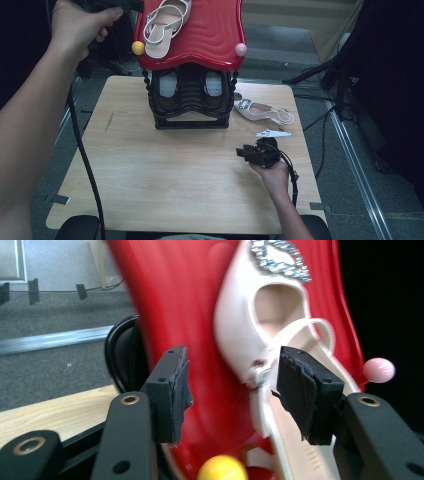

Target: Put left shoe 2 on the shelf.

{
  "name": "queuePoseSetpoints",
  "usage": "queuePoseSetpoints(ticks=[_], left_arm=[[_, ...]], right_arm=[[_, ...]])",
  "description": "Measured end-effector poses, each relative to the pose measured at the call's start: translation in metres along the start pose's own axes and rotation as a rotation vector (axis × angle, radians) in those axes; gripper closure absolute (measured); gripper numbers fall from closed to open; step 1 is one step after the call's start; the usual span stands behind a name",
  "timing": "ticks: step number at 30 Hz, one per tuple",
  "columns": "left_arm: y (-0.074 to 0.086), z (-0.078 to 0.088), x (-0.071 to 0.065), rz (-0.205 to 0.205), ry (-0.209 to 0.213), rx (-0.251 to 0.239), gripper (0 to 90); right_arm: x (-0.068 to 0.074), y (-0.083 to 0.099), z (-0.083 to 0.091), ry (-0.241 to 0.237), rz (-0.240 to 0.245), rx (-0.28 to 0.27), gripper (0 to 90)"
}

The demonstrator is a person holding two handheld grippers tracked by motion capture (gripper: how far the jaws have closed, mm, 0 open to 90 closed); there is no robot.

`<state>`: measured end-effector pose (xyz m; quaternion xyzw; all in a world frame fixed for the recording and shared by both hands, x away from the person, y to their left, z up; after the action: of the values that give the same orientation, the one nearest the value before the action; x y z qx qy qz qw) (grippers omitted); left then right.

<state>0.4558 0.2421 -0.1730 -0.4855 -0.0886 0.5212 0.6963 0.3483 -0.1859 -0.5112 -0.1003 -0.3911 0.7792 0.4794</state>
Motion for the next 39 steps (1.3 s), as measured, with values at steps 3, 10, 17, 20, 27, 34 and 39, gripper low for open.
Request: queuePoseSetpoints(ticks=[3,10,17,20,27,34,39], left_arm=[[0.009,0.004,0.015,0.006,-0.024,0.0,47.3],[0.027,0.005,0.037,0.014,-0.038,0.021,49.7],[0.047,0.004,0.054,0.028,-0.051,0.042,51.8],[0.056,0.001,0.061,0.038,-0.058,0.049,52.1],[0.078,-0.009,0.073,0.04,-0.073,0.056,52.5],[0.1,-0.019,0.082,0.052,-0.07,0.074,52.8],[0.114,-0.027,0.086,0.07,-0.071,0.077,52.7]], right_arm=[[-0.001,0.0,0.0,0.003,0.006,-0.002,61.4],[-0.001,0.0,0.0,0.004,0.019,-0.007,61.6],[0.0,0.001,-0.001,0.005,0.042,-0.02,61.2],[-0.001,0.0,0.0,0.001,0.036,-0.019,61.2],[-0.002,-0.001,0.001,-0.014,0.009,-0.031,64.7],[0.001,-0.002,0.003,-0.021,0.054,-0.061,67.8],[0.003,-0.001,-0.001,-0.02,0.103,-0.072,67.9]])
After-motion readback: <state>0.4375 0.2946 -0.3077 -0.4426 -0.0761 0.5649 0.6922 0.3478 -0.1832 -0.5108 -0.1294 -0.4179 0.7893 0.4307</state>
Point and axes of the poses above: each handheld gripper's, and its own axes: z roughly backward along the jaws, y roughly out of its underside, x roughly to its left, the point moved 2 cm from there along -z, roughly forward along the jaws, and after that the axes turned 5 degrees about y, right-handed, at the moved point
